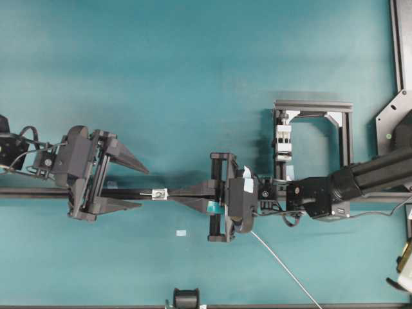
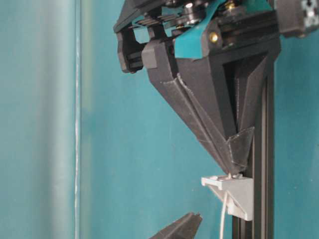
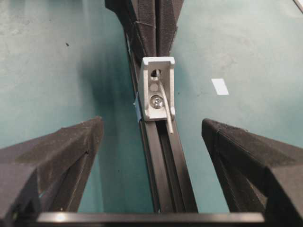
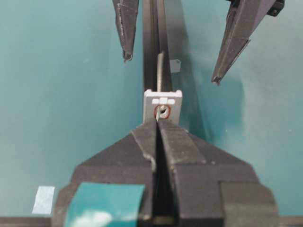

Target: Insert the wire into the hole on the left side and pull it with the left arm.

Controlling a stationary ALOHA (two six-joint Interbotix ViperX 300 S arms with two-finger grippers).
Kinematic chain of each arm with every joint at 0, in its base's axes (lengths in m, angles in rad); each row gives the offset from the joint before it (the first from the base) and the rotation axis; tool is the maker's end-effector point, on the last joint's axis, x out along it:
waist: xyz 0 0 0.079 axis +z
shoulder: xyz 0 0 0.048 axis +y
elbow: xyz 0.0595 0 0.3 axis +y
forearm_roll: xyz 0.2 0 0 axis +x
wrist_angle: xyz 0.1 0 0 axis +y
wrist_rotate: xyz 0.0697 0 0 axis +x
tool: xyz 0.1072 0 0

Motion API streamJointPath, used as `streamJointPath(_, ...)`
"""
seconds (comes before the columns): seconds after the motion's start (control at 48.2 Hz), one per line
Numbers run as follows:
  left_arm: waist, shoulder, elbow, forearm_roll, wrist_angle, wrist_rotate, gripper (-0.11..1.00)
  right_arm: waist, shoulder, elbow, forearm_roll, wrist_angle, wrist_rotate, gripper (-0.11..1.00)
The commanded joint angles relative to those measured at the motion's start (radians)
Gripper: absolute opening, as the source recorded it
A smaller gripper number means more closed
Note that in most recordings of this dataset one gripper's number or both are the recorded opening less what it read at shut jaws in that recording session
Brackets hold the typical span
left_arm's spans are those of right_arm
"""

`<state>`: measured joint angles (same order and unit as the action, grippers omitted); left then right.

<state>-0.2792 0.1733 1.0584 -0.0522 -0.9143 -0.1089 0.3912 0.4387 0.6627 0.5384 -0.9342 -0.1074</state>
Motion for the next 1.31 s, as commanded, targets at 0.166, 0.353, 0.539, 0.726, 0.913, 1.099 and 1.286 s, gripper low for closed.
streamJointPath(0.166, 0.000, -0.038, -0.023, -0.002, 0.008, 0.000, 0.65, 0.003, -0.028, -0.014, -0.003, -0.002, 0.002, 0.01)
streamJointPath(0.353, 0.000, -0.041, -0.028, -0.002, 0.031, -0.008, 0.65, 0.003, -0.028, -0.014, -0.003, -0.002, 0.002, 0.01)
streamJointPath(0.539, 0.000, -0.043, -0.035, -0.002, 0.081, -0.057, 0.45, 0.003, -0.028, -0.014, -0.003, -0.002, 0.002, 0.01)
streamJointPath(0.726, 0.002, -0.051, -0.034, -0.002, 0.095, -0.086, 0.06, 0.003, -0.028, -0.012, -0.003, -0.002, 0.002, 0.01)
streamJointPath(0.913, 0.002, -0.081, -0.032, 0.000, 0.100, -0.086, -0.10, 0.003, -0.028, -0.012, -0.003, 0.000, 0.002, 0.01)
streamJointPath(1.099, 0.000, -0.078, -0.035, 0.002, 0.114, -0.086, -0.10, 0.003, -0.028, -0.011, -0.003, 0.015, -0.002, 0.01)
streamJointPath(1.286, 0.000, -0.071, -0.046, 0.002, 0.152, -0.087, -0.10, 0.003, -0.028, -0.011, -0.003, 0.052, -0.002, 0.01)
